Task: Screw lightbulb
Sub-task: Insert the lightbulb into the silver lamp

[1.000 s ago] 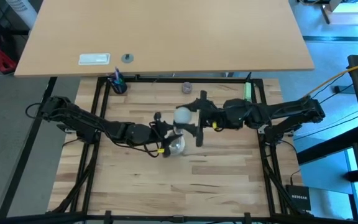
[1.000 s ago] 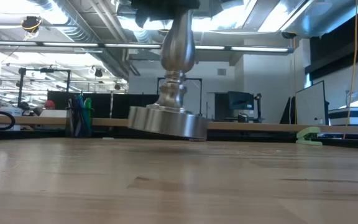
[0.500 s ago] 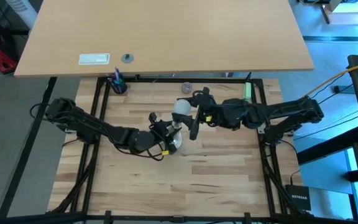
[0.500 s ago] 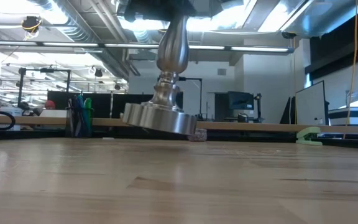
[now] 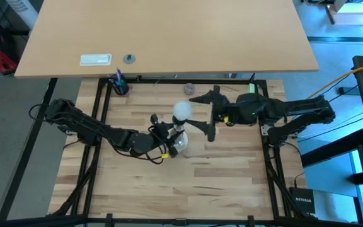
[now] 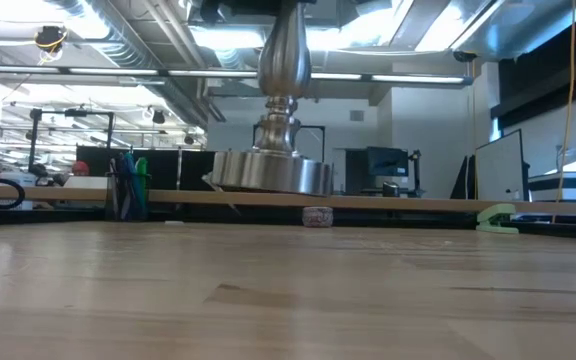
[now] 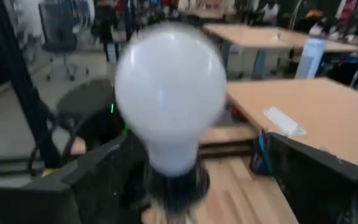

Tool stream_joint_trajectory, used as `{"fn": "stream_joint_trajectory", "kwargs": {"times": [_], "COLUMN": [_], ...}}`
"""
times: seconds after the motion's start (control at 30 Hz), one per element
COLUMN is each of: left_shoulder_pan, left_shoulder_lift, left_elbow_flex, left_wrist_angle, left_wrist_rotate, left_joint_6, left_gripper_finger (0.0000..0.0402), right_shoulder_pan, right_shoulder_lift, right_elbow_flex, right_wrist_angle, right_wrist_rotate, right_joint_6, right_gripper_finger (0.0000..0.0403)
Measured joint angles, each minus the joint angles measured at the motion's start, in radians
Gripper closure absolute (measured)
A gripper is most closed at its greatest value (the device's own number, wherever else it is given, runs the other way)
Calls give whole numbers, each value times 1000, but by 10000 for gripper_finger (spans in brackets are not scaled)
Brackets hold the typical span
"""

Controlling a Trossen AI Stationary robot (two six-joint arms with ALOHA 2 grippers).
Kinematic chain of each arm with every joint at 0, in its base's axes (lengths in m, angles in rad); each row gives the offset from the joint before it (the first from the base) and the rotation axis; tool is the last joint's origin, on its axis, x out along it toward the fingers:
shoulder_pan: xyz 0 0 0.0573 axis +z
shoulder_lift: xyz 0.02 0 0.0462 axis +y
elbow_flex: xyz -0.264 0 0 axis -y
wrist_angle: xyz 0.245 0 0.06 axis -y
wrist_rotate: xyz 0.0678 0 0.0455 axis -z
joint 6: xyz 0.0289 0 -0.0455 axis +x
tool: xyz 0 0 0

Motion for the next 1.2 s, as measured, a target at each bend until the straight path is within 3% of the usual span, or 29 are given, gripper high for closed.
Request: {"fn": "stream_joint_trajectory", "kwargs": {"times": [0.13,0.27,0.43,0.57,0.67,0.73,1.0,1.2], "left_shoulder_pan": [-1,2,25,55,70,76,80,80], "left_shoulder_lift": [-9,-15,-17,-17,-17,-17,-17,-17], "left_elbow_flex": [0,-1,-2,-3,-3,-4,-4,-4], "left_wrist_angle": [-2,-5,-7,-1,6,26,54,48], "left_wrist_rotate": [4,73,318,568,686,739,809,834], "left_joint_6": [0,7,46,33,9,2,-5,-7], "left_gripper_finger": [278,278,278,278,278,278,278,278], "right_shoulder_pan": [0,0,1,-15,-25,-25,-26,-25], "right_shoulder_lift": [-73,-144,-163,-146,-98,-68,20,33], "right_elbow_flex": [-4,1,-1,1,-1,-1,0,1], "right_wrist_angle": [-133,-169,-142,-127,-75,-19,159,180], "right_wrist_rotate": [-5,18,-21,-207,-392,-461,-609,-638], "right_joint_6": [-15,-11,20,18,16,13,-36,-39], "right_gripper_finger": [54,59,59,59,59,59,59,63]}}
